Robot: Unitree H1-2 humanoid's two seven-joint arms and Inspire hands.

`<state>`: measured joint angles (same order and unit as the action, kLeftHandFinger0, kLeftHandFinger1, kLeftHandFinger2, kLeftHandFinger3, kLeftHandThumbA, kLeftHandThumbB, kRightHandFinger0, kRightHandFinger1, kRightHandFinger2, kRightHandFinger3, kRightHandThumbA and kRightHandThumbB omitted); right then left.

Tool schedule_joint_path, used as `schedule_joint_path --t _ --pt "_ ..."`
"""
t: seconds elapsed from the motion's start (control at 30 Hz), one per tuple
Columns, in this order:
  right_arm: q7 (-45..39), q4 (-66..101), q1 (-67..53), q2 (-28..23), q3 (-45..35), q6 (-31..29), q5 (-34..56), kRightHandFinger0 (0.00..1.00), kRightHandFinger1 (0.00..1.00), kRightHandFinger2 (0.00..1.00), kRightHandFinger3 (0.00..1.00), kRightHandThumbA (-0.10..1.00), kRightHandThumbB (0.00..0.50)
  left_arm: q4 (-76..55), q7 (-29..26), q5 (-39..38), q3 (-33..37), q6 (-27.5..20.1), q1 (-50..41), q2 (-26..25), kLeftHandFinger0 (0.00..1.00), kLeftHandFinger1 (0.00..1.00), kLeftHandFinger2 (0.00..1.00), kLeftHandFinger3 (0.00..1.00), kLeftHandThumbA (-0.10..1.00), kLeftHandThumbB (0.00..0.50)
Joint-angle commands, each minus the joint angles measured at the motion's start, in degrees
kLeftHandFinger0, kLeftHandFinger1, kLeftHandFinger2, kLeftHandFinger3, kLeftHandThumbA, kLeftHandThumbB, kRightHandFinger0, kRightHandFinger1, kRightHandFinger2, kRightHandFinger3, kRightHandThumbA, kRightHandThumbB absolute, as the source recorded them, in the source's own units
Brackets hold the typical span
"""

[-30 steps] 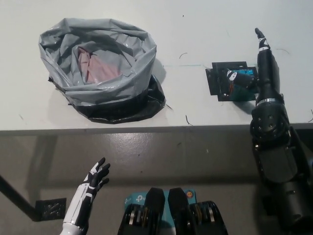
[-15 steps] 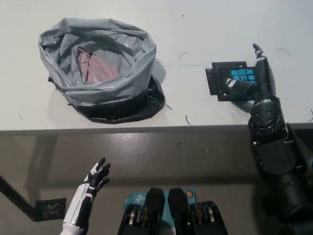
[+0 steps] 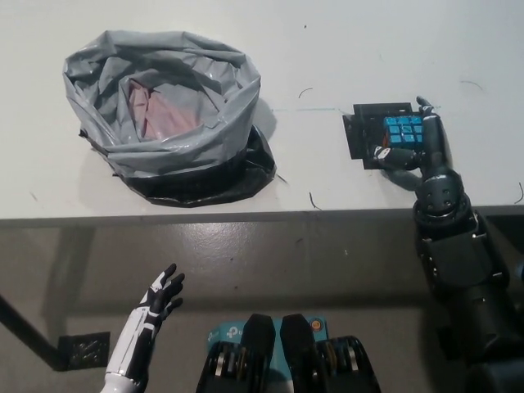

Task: Use the right hand to pick up a rubix's cube and place it into a plastic bag and lift the bag

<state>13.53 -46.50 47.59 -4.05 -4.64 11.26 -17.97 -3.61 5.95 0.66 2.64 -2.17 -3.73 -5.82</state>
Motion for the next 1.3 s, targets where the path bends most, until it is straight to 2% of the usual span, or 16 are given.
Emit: schedule_joint_path --t 0.0,0.07,0.17,0.2,0.23,0.27,0.3,0.33,0.37,0.43,0.5,0.6,0.87,1.03,1.07,1.27 --pt "-0.5 -1.8 3.3 -0.4 0.3 -2.4 2.9 1.00 1.00 1.00 1.00 0.81 0.481 -1.8 0.8 -0.9 0.2 -1.9 0.1 -0.1 1.00 1.00 1.00 1.00 1.00 0.069" --pt "0.0 -2.5 3.4 -0.3 -0.3 -3.2 3.6 1.00 1.00 1.00 1.00 0.80 0.467 -1.8 0.7 -0.9 0.2 -1.8 0.3 -0.1 1.00 1.00 1.00 1.00 1.00 0.075" --pt "3.0 -4.0 3.6 0.6 -3.6 -7.3 7.1 1.00 1.00 1.00 1.00 0.66 0.442 -1.9 0.9 -1.1 0.2 -1.5 0.3 -0.1 1.00 1.00 1.00 1.00 1.00 0.065" --pt "5.8 -4.5 3.6 1.3 -5.6 -10.0 8.5 0.91 1.00 1.00 1.00 0.52 0.429 -1.9 0.9 -1.2 0.2 -1.5 0.3 -0.1 1.00 1.00 1.00 1.00 1.00 0.063" --pt "8.5 -4.8 3.7 1.6 -6.4 -10.6 8.3 0.54 0.75 0.97 1.00 0.43 0.357 -1.9 0.9 -0.9 0.3 -1.6 0.3 -0.2 1.00 1.00 1.00 1.00 1.00 0.064" --pt "9.3 -5.0 3.8 1.7 -6.5 -10.6 8.0 0.54 0.75 0.97 1.00 0.43 0.357 -1.8 0.9 -0.8 0.3 -1.6 0.3 -0.2 1.00 1.00 1.00 1.00 1.00 0.064" --pt "10.7 -5.1 4.0 1.8 -7.3 -10.0 8.1 0.22 0.37 0.59 1.00 0.30 0.287 -1.9 0.8 -0.5 0.3 -1.6 0.2 -0.3 1.00 1.00 1.00 1.00 1.00 0.062" --pt "10.6 -4.5 4.1 2.3 -9.6 -10.2 10.5 0.21 0.36 0.52 0.65 0.11 0.220 -2.0 0.7 -0.6 0.3 -1.5 0.2 -0.2 1.00 1.00 1.00 1.00 1.00 0.069" --pt "10.3 -4.0 4.1 2.6 -11.2 -10.5 12.4 0.20 0.38 0.53 0.62 0.01 0.216 -2.0 0.8 -0.6 0.3 -1.5 0.3 -0.2 1.00 1.00 1.00 1.00 1.00 0.070" --pt "9.5 -4.3 4.3 2.9 -13.6 -13.1 15.1 0.00 0.19 0.51 0.50 -0.10 0.212 -1.9 0.7 -0.6 0.3 -1.5 0.3 -0.2 1.00 1.00 1.00 1.00 1.00 0.068" --pt "8.3 -3.9 4.4 3.2 -15.3 -15.1 17.1 0.00 0.22 0.63 0.55 -0.10 0.209 -1.9 0.7 -0.4 0.3 -1.6 0.6 -0.3 1.00 1.00 1.00 1.00 1.00 0.064" --pt "7.2 -3.1 4.3 3.5 -16.7 -16.2 18.9 0.00 0.27 0.77 0.75 -0.10 0.200 -1.6 0.7 -0.4 0.3 -1.8 0.9 -0.3 1.00 1.00 1.00 1.00 1.00 0.081" --pt "6.2 0.3 3.7 4.5 -18.2 -16.9 22.9 0.00 0.25 0.74 0.78 -0.10 0.180 -1.8 0.9 -0.8 0.3 -1.0 1.1 -0.2 1.00 1.00 1.00 1.00 1.00 0.079" --pt "4.0 7.1 4.0 6.4 -19.1 -14.8 27.7 0.00 0.29 0.81 0.93 -0.10 0.159 -1.9 0.7 -0.2 0.4 -0.8 1.3 -0.3 1.00 1.00 1.00 1.00 1.00 0.080" --pt "3.5 10.7 4.4 7.3 -18.8 -13.5 28.8 0.00 0.28 0.79 0.91 -0.10 0.180 -1.8 0.6 -0.2 0.3 -0.7 1.2 -0.3 1.00 1.00 1.00 1.00 1.00 0.081" --pt "1.8 21.8 6.4 10.0 -17.0 -8.0 32.9 0.00 0.36 0.91 0.97 -0.10 0.141 -1.6 0.4 0.4 0.4 -1.5 1.1 -0.3 1.00 1.00 1.00 1.00 1.00 0.077"
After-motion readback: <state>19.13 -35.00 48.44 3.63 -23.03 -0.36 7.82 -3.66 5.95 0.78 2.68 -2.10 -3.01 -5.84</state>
